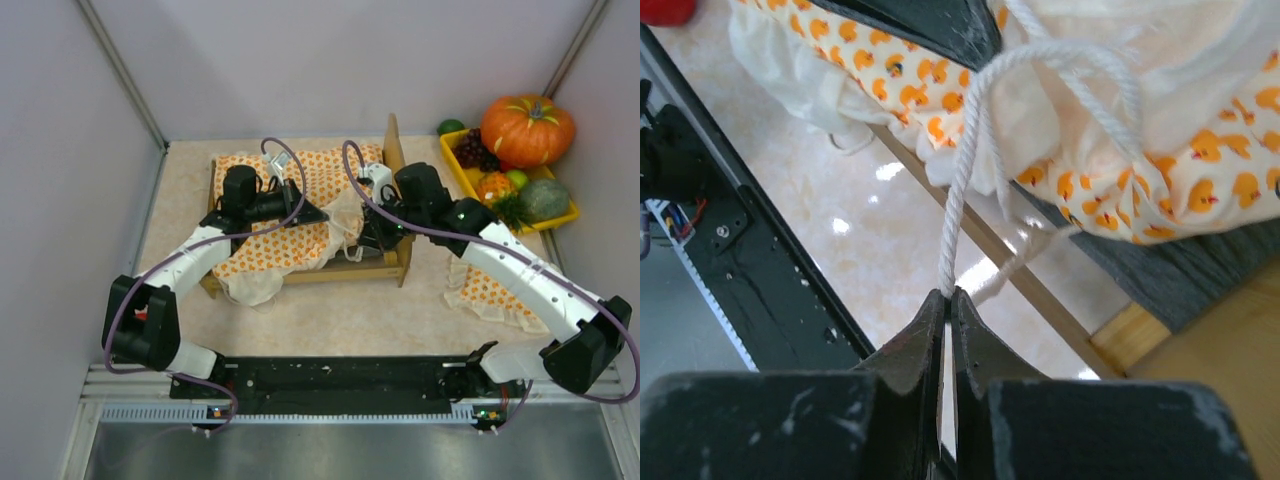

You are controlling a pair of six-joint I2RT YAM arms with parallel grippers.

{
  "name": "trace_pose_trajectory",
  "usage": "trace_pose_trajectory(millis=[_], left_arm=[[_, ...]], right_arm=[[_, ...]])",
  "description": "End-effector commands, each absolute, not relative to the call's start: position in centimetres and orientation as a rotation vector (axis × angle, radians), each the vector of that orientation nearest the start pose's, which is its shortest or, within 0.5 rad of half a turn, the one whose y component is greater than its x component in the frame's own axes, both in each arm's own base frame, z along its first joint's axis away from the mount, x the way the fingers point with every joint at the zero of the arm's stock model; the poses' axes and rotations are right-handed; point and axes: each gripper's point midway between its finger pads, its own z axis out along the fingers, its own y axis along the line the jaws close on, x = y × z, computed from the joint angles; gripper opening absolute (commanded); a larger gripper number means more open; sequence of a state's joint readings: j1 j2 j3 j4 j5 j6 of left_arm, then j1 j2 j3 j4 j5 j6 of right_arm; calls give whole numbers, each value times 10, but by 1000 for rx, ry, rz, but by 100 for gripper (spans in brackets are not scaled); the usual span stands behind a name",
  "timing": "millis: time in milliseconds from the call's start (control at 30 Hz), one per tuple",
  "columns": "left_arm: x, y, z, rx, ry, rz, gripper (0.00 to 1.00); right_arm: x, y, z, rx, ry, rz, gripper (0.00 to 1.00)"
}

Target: Set up the pet bed

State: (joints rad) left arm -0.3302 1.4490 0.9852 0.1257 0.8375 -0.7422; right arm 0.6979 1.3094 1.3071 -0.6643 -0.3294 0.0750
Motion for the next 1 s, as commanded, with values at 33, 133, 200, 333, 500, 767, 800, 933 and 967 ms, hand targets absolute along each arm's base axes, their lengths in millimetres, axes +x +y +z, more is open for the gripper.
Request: trace_pose_trajectory(millis=[33,133,200,333,500,767,800,933,967], left_arm=[[317,-266,244,266,2035,-1475,0],[318,-266,243,257,2039,-1476,0],[318,-267,245,263,2033,-1483,0],[320,-267,245,261,2031,-1491,0],[318,-268,244,264,2033,-1494,0],[316,-267,245,264,2030,-1499,0],[317,-268,244,263,2032,-1499,0],[317,-268,243,264,2034,-1503,0],[317,-268,243,265,2034,-1504,0]], right_arm=[[233,255,306,-757,2078,700,0],[245,236,318,-716,2027,569,0],[249,229,313,-721,2041,505,0],[255,231,286,-751,2105,465,0],[264,233,260,-750,2167,419,0],[264,240,233,-765,2214,437,0],[264,240,233,-764,2213,442,0],[260,241,234,-761,2211,463,0],[259,240,228,-762,2224,460,0]])
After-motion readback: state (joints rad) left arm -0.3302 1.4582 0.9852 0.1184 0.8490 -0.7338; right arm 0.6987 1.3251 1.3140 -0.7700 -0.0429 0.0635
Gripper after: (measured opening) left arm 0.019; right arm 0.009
